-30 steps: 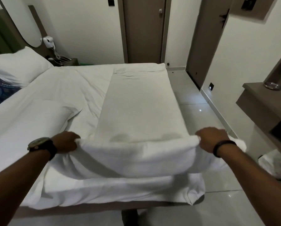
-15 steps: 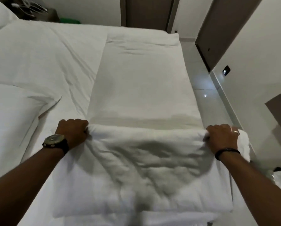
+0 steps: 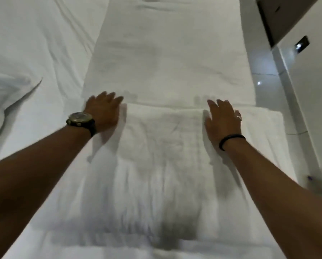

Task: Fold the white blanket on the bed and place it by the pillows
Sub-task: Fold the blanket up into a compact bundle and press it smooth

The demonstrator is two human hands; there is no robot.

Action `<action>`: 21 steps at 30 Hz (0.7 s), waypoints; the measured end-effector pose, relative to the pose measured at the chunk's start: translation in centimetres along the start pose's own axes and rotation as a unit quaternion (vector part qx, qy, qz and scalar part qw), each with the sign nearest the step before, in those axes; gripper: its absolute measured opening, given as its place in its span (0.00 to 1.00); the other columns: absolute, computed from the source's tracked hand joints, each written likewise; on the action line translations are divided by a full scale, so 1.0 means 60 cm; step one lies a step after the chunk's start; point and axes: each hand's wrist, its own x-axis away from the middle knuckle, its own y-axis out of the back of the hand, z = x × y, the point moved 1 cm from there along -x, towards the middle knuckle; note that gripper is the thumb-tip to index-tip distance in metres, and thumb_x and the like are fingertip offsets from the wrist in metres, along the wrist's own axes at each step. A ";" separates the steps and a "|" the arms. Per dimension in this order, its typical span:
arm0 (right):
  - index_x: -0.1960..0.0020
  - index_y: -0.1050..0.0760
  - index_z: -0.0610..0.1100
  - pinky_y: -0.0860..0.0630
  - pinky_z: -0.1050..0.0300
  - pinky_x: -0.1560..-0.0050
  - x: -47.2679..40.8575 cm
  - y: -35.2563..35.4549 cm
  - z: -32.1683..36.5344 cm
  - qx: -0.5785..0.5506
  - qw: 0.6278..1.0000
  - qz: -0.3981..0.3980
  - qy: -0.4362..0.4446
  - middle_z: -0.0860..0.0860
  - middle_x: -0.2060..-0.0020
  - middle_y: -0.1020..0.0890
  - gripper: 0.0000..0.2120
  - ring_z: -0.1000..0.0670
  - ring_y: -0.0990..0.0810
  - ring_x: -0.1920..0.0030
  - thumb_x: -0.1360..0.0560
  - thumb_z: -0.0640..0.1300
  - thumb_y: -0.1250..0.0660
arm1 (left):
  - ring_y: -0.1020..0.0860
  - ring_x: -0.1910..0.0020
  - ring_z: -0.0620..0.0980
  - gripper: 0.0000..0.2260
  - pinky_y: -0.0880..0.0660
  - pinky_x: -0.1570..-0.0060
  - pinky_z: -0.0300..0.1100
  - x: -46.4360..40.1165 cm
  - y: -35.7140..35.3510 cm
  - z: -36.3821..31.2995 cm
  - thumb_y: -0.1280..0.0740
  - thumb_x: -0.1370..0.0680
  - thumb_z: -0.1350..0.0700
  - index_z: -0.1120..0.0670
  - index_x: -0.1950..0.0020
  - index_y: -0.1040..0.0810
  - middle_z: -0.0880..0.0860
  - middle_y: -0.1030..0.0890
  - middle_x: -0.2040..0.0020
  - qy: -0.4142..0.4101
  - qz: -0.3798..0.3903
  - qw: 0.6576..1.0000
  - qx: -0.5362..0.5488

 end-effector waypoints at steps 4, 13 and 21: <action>0.31 0.30 0.48 0.55 0.28 0.30 -0.026 -0.035 -0.036 0.078 0.996 0.006 -0.049 0.44 0.33 0.28 0.32 0.41 0.38 0.27 0.23 0.69 0.52 | 0.34 0.27 0.58 0.25 0.48 0.27 0.61 -0.043 -0.041 -0.047 0.51 0.20 0.37 0.50 0.31 0.30 0.55 0.26 0.30 -0.002 0.048 0.999 0.012; 0.47 0.25 0.37 0.40 0.30 0.35 -0.098 -0.006 -0.040 0.136 0.988 -0.068 0.022 0.35 0.48 0.24 0.31 0.35 0.30 0.41 0.24 0.66 0.45 | 0.22 0.51 0.62 0.25 0.38 0.55 0.51 -0.091 -0.012 -0.021 0.51 0.21 0.32 0.52 0.56 0.30 0.60 0.19 0.52 -0.042 -0.024 0.996 -0.074; 0.26 0.34 0.49 0.56 0.31 0.29 0.045 -0.069 0.139 -0.055 0.986 -0.057 0.144 0.43 0.23 0.42 0.30 0.39 0.49 0.22 0.23 0.63 0.47 | 0.42 0.23 0.60 0.28 0.42 0.28 0.62 0.028 -0.073 -0.159 0.46 0.20 0.38 0.54 0.26 0.30 0.60 0.33 0.24 -0.144 -0.097 0.983 0.051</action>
